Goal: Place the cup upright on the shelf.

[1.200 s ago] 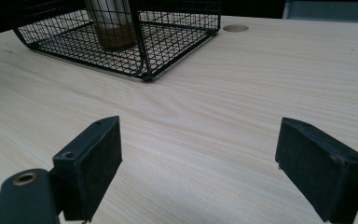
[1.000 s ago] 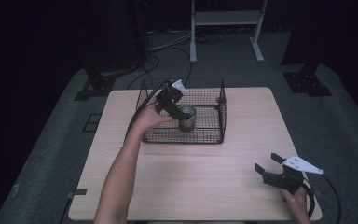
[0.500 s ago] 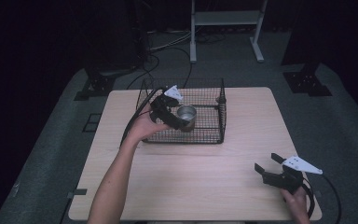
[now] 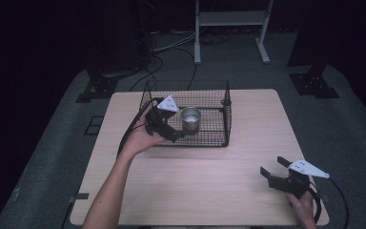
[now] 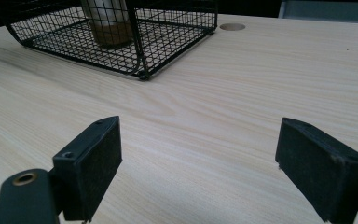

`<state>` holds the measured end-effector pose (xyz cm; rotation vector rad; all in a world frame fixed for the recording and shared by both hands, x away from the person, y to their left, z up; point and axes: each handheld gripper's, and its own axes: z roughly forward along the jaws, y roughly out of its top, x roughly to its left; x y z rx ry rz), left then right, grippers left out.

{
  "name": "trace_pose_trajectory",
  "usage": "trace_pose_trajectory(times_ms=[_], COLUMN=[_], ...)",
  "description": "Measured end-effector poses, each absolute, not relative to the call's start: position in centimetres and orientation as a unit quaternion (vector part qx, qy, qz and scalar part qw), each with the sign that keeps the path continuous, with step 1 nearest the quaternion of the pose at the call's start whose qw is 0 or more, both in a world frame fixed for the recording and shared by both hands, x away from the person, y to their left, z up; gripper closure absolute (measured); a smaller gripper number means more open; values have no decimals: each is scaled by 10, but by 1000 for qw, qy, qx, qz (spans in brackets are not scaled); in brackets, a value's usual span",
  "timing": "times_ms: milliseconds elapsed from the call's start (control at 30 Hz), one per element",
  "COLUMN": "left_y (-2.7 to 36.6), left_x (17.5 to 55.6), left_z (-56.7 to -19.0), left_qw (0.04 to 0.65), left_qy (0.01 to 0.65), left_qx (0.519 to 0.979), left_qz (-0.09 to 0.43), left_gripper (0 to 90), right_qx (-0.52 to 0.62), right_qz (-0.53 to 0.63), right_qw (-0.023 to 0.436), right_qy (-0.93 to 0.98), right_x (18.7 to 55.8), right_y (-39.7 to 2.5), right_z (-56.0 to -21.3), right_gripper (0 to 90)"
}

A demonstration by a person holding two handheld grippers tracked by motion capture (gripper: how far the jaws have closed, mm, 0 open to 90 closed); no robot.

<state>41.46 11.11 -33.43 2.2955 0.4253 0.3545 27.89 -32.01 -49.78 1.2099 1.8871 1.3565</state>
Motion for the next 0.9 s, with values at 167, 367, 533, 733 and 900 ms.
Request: trace_pose_trajectory(times_ms=[167, 367, 533, 733, 900], left_y=[114, 120, 129, 137, 141], left_x=[404, 394, 386, 374, 365], left_z=[-339, -343, -345, -347, -351], left_qw=[385, 391, 396, 407, 412], left_qy=[162, 157, 159, 158, 156], left_qx=[898, 896, 893, 888, 886], left_qz=[139, 141, 141, 144, 144], left_gripper=[74, 74, 73, 73, 73], right_qx=[448, 447, 447, 449, 449], right_qz=[500, 499, 499, 499, 498], right_qw=[258, 259, 260, 260, 261], right_qy=[695, 695, 695, 695, 695], right_x=[279, 279, 279, 279, 279], right_y=[-320, -320, -320, -320, -320], right_z=[-498, -498, -498, -498, -498], right_gripper=[137, 137, 137, 137, 137])
